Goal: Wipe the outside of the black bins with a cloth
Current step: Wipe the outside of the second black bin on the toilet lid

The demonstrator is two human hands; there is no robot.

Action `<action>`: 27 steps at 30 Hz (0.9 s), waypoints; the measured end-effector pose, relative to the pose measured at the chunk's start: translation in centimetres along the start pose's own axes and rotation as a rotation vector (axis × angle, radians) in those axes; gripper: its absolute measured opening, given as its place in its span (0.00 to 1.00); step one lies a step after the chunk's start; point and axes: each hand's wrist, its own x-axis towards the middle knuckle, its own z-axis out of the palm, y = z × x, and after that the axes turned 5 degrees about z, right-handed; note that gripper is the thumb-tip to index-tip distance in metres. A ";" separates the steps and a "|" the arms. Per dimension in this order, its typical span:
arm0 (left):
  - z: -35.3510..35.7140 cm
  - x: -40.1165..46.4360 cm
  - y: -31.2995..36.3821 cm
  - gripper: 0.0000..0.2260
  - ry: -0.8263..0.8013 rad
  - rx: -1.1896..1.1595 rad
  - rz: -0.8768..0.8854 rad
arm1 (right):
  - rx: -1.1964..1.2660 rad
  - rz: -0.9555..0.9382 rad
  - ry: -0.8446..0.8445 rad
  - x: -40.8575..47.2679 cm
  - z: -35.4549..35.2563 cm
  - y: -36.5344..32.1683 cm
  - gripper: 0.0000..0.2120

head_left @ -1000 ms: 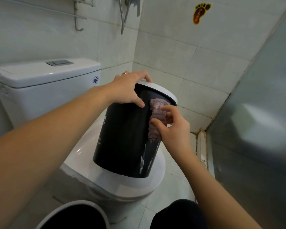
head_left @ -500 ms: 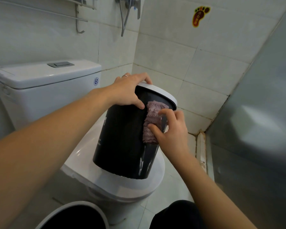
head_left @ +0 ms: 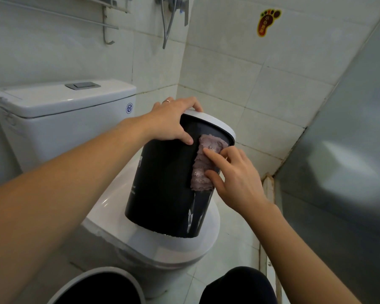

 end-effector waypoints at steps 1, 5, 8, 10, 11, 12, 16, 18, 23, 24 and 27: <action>0.0 0.0 0.0 0.29 -0.001 -0.003 -0.004 | -0.035 0.021 0.039 0.0 0.1 0.0 0.21; 0.0 -0.1 0.2 0.29 0.002 -0.002 -0.004 | -0.172 0.183 0.118 0.0 0.4 -0.3 0.22; 0.0 -0.1 0.3 0.29 0.004 -0.010 -0.002 | -0.208 0.200 0.117 -0.2 1.0 -0.7 0.23; 0.0 -0.1 0.4 0.29 0.005 -0.009 0.003 | -0.137 0.087 0.165 -0.4 1.6 -0.6 0.16; 0.0 -0.2 0.4 0.29 0.007 -0.007 0.004 | -0.096 -0.002 0.187 -0.5 1.9 -0.6 0.13; 0.0 -0.2 0.4 0.30 0.008 -0.005 0.007 | -0.068 -0.085 0.194 -0.6 2.2 -0.5 0.12; -0.1 -0.3 0.4 0.29 -0.004 -0.002 0.010 | -0.044 -0.152 0.165 -0.9 3.3 -0.6 0.16; -0.1 -0.3 0.3 0.29 -0.007 -0.005 0.004 | -0.031 -0.104 0.160 -0.8 3.6 -0.9 0.15; -0.5 -0.4 -0.1 0.29 -0.020 -0.020 -0.011 | 0.130 0.147 0.152 0.4 3.5 -1.3 0.14; -0.5 -0.3 -0.2 0.28 -0.029 -0.018 -0.013 | 0.135 0.177 0.162 0.6 3.4 -1.3 0.12; -0.5 -0.2 -0.4 0.28 -0.033 -0.013 -0.008 | 0.109 0.213 0.203 1.0 3.2 -1.2 0.12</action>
